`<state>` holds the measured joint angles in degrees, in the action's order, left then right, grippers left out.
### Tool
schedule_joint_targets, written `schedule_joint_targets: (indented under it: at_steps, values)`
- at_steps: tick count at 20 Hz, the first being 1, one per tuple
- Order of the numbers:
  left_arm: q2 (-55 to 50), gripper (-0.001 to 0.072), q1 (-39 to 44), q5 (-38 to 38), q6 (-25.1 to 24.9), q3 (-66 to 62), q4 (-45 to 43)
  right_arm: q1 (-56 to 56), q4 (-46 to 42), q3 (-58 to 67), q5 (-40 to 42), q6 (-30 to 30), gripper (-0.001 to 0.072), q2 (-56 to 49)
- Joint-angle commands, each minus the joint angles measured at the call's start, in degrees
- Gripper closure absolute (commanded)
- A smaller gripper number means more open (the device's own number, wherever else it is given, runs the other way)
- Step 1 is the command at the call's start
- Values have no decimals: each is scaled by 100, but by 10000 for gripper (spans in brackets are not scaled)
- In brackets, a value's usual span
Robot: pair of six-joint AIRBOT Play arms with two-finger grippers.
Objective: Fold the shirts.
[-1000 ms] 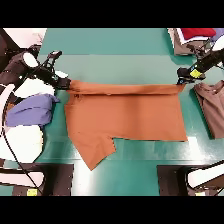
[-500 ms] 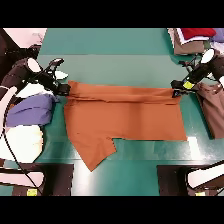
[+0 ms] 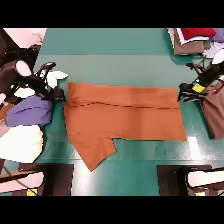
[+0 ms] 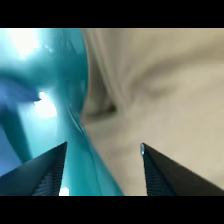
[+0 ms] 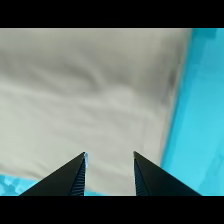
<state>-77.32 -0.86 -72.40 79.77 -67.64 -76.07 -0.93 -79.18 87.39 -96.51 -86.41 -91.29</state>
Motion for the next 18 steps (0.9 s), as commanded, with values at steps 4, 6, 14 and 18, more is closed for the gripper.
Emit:
schedule_joint_targets:
  at_steps: [4, 6, 14, 18]
  values:
    - [1943, 165, -83, -63, 533, 2774, 946, 476, 22, -1735, 636, 101, 367, 1475]
    - [2415, 165, -83, -66, 597, 3521, 1366, 573, 22, -2092, 852, 105, 367, 1740]
    - [2708, 165, -76, 195, 382, 4597, 2033, 640, 518, -2247, 946, 205, 367, 1969]
    - [2708, 165, -76, 448, 380, 4754, 2131, 638, 697, -2057, 955, 205, 369, 1969]
